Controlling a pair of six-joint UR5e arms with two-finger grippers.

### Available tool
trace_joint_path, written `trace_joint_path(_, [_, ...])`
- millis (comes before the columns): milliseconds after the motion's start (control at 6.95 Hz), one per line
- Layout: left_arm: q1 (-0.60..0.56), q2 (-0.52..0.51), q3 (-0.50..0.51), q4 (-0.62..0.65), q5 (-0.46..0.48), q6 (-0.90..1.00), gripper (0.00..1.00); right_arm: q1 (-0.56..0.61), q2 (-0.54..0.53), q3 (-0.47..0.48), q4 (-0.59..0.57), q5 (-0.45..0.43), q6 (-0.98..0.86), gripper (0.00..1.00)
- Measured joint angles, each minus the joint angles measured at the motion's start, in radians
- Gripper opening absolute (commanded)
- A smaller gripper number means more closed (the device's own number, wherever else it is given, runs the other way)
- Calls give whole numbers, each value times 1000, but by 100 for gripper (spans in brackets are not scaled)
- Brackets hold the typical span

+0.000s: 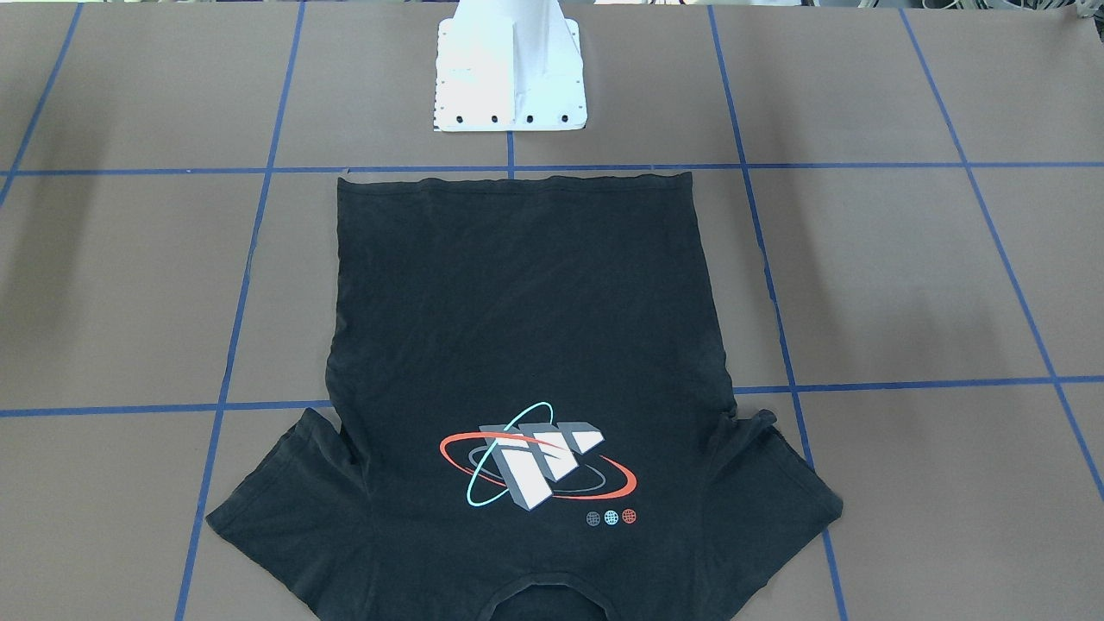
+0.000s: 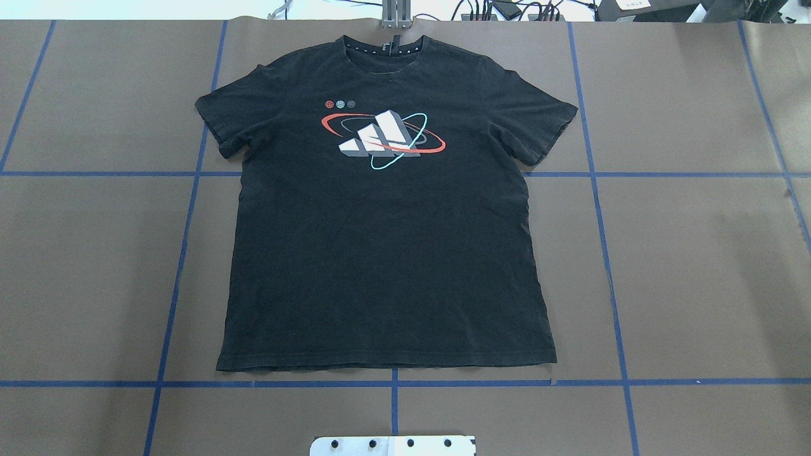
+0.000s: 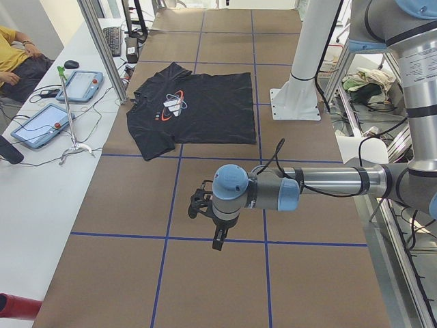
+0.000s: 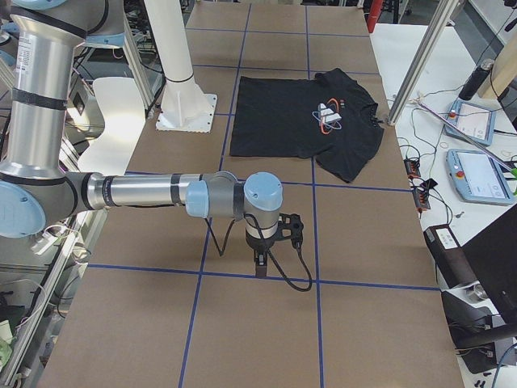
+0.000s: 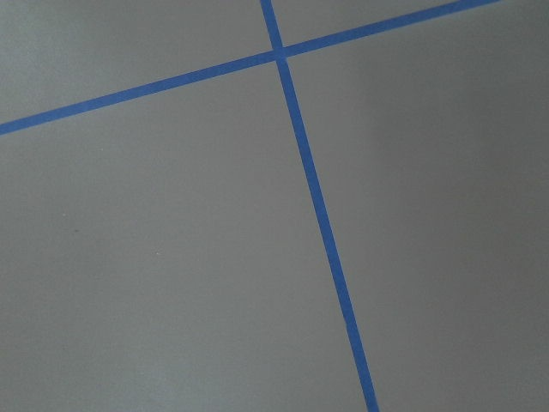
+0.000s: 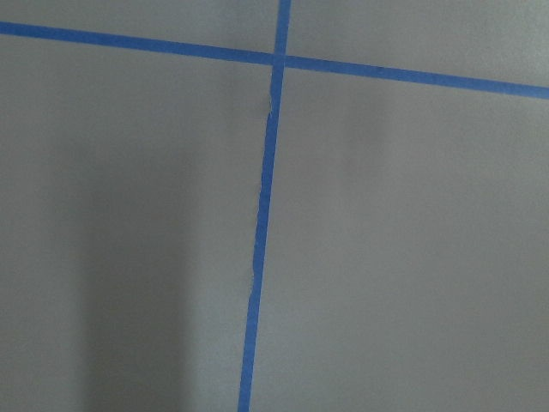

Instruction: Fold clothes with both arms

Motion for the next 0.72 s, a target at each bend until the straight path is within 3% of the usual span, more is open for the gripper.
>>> trace_joint_path(432, [0, -1, -4, -21, 1, -1, 100, 0, 2, 1, 1, -7, 0, 100])
trace_joint_path(719, [0, -5, -15, -112, 2, -2, 100, -1, 6, 16, 4, -7, -1, 100])
